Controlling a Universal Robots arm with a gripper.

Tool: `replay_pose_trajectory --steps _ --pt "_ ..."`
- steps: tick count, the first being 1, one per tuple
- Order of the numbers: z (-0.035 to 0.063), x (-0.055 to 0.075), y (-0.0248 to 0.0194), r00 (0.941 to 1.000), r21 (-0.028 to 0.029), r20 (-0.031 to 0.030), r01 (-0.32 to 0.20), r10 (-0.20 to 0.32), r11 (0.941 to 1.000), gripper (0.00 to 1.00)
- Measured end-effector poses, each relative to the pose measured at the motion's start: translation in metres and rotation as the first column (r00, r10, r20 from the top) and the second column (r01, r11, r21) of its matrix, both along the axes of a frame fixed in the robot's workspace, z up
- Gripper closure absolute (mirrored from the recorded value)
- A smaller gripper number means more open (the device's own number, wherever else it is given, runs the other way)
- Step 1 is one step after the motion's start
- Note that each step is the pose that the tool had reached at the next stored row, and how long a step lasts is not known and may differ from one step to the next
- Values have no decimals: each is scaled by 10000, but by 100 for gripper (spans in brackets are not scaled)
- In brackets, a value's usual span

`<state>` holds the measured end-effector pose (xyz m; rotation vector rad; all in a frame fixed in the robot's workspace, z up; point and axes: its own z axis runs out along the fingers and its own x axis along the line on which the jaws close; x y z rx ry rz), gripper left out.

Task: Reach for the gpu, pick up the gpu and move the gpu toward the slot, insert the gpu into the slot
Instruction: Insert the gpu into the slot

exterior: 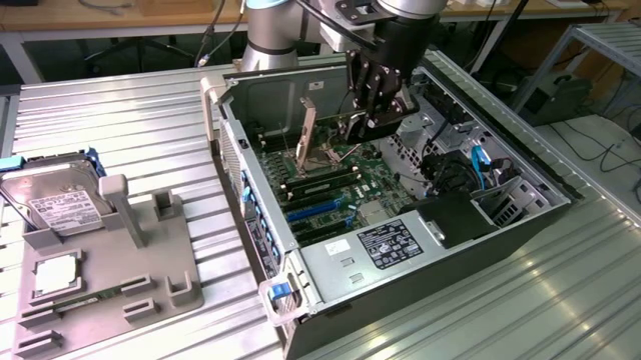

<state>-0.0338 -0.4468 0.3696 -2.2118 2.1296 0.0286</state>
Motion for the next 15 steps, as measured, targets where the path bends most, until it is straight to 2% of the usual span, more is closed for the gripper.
replay_pose_trajectory --steps 11,13,15 --pt "-19 -27 -1 10000 1 3 14 -14 10000 73" --pt "-43 -24 -4 10000 5 -43 13 -13 10000 73" --pt "-56 -24 -4 10000 2 -45 17 -17 10000 73"
